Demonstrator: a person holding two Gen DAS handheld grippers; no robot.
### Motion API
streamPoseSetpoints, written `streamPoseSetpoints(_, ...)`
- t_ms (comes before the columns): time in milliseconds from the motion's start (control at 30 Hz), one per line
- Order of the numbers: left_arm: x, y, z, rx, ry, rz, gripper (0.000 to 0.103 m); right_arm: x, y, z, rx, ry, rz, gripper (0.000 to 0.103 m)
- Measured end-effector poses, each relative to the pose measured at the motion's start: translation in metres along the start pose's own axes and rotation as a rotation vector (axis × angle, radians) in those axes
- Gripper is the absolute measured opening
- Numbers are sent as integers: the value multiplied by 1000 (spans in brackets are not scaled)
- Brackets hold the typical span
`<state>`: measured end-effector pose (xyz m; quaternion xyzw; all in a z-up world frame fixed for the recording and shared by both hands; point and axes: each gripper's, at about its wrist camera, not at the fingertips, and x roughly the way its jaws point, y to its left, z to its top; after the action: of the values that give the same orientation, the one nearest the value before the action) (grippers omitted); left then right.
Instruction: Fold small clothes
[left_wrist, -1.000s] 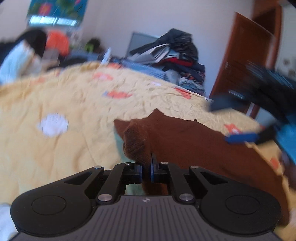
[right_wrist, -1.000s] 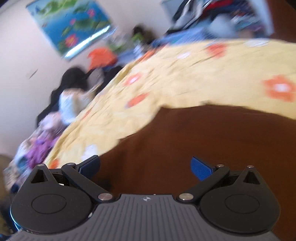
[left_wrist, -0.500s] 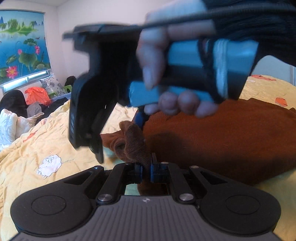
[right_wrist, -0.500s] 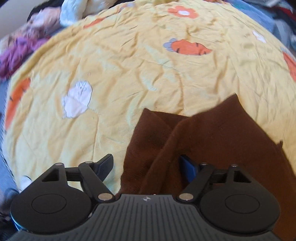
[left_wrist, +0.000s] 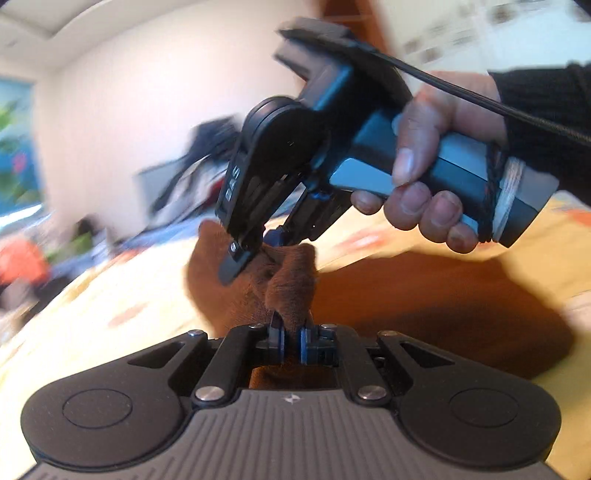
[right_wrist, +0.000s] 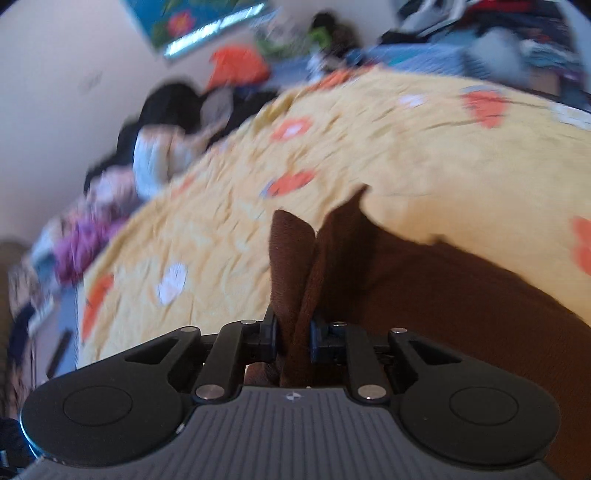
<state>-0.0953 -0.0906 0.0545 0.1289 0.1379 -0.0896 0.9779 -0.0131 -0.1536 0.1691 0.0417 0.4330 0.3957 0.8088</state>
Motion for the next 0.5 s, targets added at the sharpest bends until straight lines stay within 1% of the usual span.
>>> streamPoseSetpoints(67,0,-34,4,49,-22,-112,7,-53,-31,-27,78,-84,-15,22)
streamPoseSetpoints(100,1,-49,2,81,-21,-160,7,-75,-51,-44,129,-114,-40,22)
streamPoseSetpoints(133,4,-64,-1,116,-4,-210,7,-93,-70,-62,186,-134,-67,22)
streamPoseSetpoints(167,8,-80,-7,147,30,-253,7,-104,-92,-81,254,-139,-83,22)
streamPoseSetpoints(200,12,-91,-12,172,64,-278,7,-111,-112,-100,327,-134,-88,26)
streamPoseSetpoints(233,15,-101,-14,225,99,-280,7,-115,-130,-118,405,-127,-97,29)
streamPoseSetpoints(267,14,-103,-14,245,86,-267,7,-115,-144,-133,465,-126,-115,32)
streamPoseSetpoints(300,12,-102,-14,243,67,-265,7,-114,-154,-145,498,-147,-96,31)
streamPoseSetpoints(333,13,-102,-13,255,65,-261,7,-115,-160,-153,526,-186,-46,33)
streamPoseSetpoints(367,13,-103,-14,278,69,-253,7,-116,-165,-155,552,-213,-15,40)
streamPoseSetpoints(400,13,-104,-14,298,69,-244,7,-117,-165,-155,553,-238,0,43)
streamPoseSetpoints(433,13,-105,-15,311,71,-237,7,-114,-165,-152,538,-248,5,43)
streamPoseSetpoints(500,13,-117,-10,322,79,-224,7,-104,-168,-144,532,-226,7,43)
